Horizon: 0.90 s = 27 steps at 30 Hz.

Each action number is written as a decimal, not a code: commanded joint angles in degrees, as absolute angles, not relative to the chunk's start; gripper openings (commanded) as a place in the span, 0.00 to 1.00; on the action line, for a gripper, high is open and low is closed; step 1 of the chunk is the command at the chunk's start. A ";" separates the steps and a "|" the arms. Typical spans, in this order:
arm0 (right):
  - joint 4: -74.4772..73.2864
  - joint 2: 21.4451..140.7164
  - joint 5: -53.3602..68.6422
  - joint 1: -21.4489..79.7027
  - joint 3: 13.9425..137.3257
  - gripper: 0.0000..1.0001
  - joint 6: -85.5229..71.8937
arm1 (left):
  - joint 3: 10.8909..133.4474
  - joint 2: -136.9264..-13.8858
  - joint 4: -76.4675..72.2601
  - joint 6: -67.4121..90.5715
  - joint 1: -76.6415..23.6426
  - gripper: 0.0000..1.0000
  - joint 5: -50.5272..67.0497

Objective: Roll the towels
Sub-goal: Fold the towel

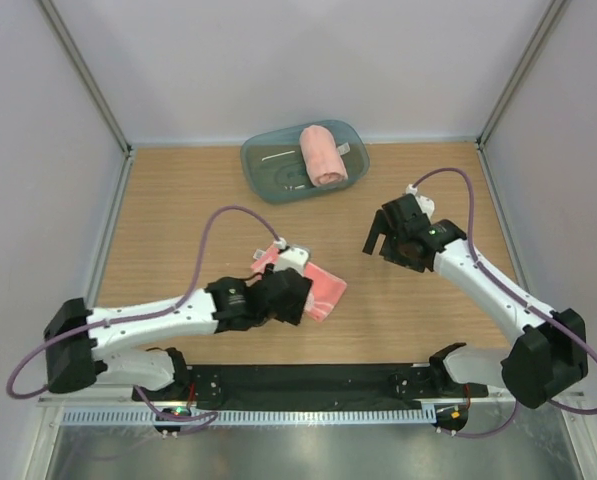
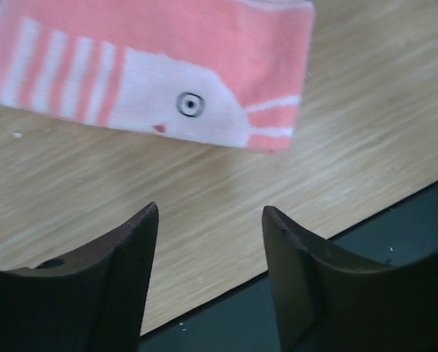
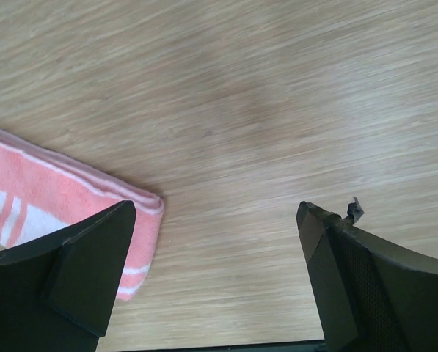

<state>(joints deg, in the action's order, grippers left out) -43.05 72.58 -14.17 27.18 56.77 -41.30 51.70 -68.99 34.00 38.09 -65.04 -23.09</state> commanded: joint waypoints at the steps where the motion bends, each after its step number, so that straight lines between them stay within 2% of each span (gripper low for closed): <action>1: -45.79 69.35 -16.79 23.74 56.26 1.00 -38.94 | 53.42 -76.01 26.03 36.40 -71.35 0.62 -27.42; 4: -46.32 68.73 -14.42 21.19 55.64 1.00 -37.97 | 57.28 -84.18 22.86 34.90 -74.87 0.69 -27.25; 10: -46.58 67.50 -13.45 20.30 53.88 1.00 -36.91 | 63.71 -95.34 21.10 32.61 -76.38 0.70 -27.51; 18: -45.97 67.59 -12.66 20.04 52.56 1.00 -36.21 | 65.22 -100.72 19.07 29.62 -76.38 0.68 -28.12; 27: -44.21 68.29 -11.25 20.04 50.80 1.00 -36.30 | 60.21 -102.66 13.28 29.97 -73.74 0.65 -25.77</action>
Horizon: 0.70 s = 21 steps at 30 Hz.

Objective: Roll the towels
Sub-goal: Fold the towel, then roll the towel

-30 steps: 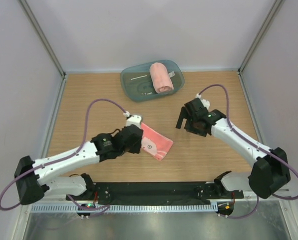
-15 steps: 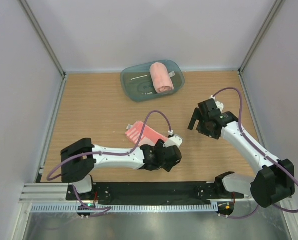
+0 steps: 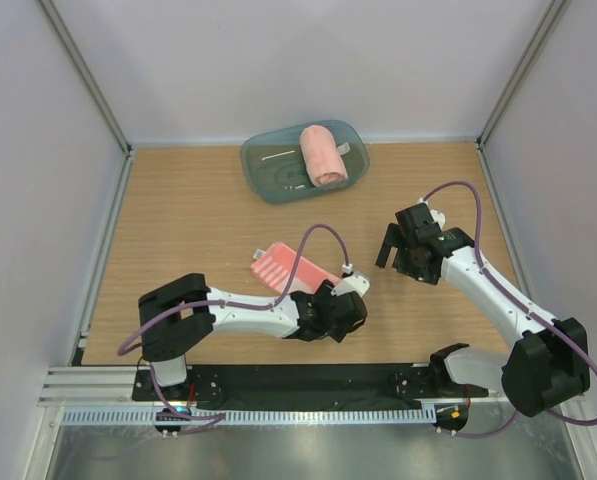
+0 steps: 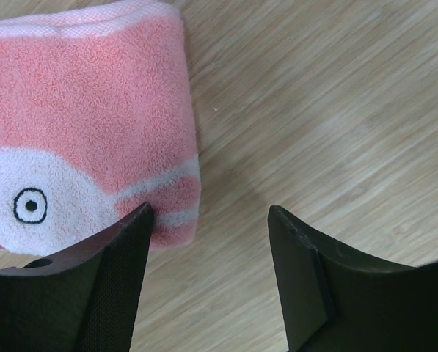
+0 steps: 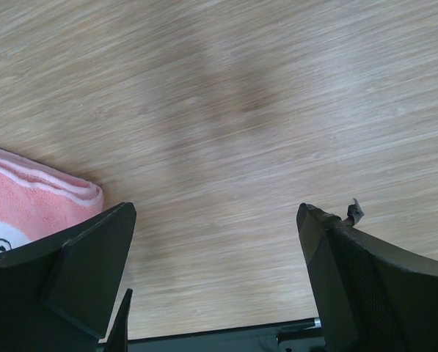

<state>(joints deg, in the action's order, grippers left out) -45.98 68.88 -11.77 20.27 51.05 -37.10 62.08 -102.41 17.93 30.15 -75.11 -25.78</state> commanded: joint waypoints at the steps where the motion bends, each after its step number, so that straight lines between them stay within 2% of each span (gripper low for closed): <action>1: -44.21 68.55 -11.25 19.95 50.97 1.00 -36.30 | 58.20 -102.48 11.53 30.49 -72.70 0.64 -25.14; 7: -44.74 69.26 -12.04 19.95 52.21 1.00 -35.68 | 51.69 -100.02 6.42 33.04 -69.79 0.58 -20.75; 10: -44.39 70.40 -11.52 19.86 52.73 1.00 -35.86 | 49.92 -100.28 5.19 34.10 -68.82 0.42 -19.43; 11: -44.21 70.49 -10.99 19.95 52.91 0.99 -35.86 | 49.31 -100.28 5.10 34.45 -68.64 0.29 -19.25; 13: -43.42 71.01 -9.15 19.86 53.00 0.98 -35.86 | 48.52 -100.02 3.96 34.72 -67.50 0.16 -18.29; 14: -42.90 71.10 -7.92 19.86 52.91 0.95 -36.03 | 47.82 -99.67 3.09 34.72 -67.06 0.07 -16.98; 15: -41.24 71.10 -6.34 19.86 52.30 0.94 -36.12 | 46.59 -99.15 1.86 34.89 -66.28 0.02 -16.35; 17: -38.16 70.93 2.33 19.86 50.90 0.91 -36.82 | 45.36 -96.87 0.53 35.07 -65.66 0.00 -14.52; 19: -30.35 71.01 13.98 19.95 46.95 0.90 -39.18 | 43.16 -95.02 -2.19 35.33 -65.13 0.00 -13.19; 21: -21.07 71.63 20.27 20.21 42.31 0.89 -42.61 | 41.93 -92.82 -3.86 35.77 -64.69 0.00 -11.44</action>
